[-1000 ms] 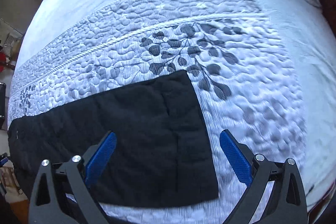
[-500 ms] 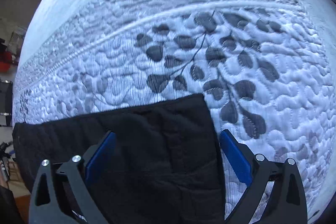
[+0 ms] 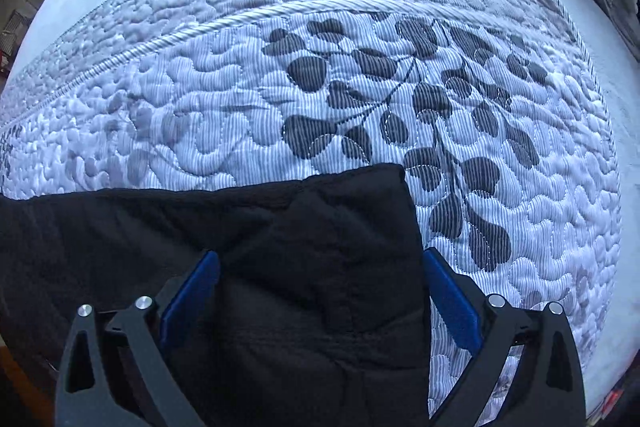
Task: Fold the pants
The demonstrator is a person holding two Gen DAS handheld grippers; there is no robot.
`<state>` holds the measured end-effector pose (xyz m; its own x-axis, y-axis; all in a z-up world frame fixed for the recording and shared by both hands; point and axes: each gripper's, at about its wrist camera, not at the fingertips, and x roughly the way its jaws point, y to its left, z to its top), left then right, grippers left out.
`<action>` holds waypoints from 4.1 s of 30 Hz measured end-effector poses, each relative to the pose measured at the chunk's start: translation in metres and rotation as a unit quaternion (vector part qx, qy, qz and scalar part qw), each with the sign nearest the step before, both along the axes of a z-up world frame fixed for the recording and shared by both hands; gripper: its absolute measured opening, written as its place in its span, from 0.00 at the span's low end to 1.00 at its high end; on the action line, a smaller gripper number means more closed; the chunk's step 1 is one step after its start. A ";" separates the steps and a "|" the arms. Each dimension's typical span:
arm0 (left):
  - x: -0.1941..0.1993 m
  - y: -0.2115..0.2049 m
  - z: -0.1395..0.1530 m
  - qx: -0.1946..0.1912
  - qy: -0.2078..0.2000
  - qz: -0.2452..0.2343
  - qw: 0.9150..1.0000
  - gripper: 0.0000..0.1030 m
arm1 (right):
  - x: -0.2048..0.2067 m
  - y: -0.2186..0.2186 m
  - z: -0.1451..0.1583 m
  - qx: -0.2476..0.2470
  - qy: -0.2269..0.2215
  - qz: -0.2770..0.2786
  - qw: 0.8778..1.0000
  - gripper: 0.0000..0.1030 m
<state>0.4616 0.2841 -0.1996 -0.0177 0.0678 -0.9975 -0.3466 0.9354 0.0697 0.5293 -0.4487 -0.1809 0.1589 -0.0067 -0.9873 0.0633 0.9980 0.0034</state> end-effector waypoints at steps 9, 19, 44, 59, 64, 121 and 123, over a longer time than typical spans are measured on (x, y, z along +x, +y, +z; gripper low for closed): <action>-0.006 -0.041 0.036 -0.007 -0.030 -0.043 0.999 0.12 | -0.024 0.043 0.022 -0.039 -0.048 0.021 0.998 0.23; -0.042 -0.055 0.086 -0.055 -0.154 -0.017 0.986 0.08 | -0.079 0.042 0.086 -0.011 -0.126 0.034 0.991 0.13; -0.279 -0.039 0.128 -0.181 -0.331 0.009 0.926 0.08 | -0.340 0.032 0.191 0.102 -0.325 0.054 0.939 0.11; -0.383 0.027 0.073 -0.189 -0.324 0.137 0.917 0.07 | -0.426 -0.006 0.125 0.112 -0.249 -0.033 0.961 0.12; -0.405 0.032 0.074 -0.150 -0.326 0.165 0.919 0.58 | -0.433 0.004 0.118 0.098 -0.222 -0.022 0.970 0.39; -0.446 -0.023 0.051 -0.254 -0.398 0.174 0.864 0.05 | -0.384 0.372 0.105 0.127 -0.179 0.268 0.938 0.85; -0.440 -0.022 0.036 -0.249 -0.375 0.175 0.876 0.05 | -0.381 0.370 0.102 0.125 -0.175 0.262 0.941 0.85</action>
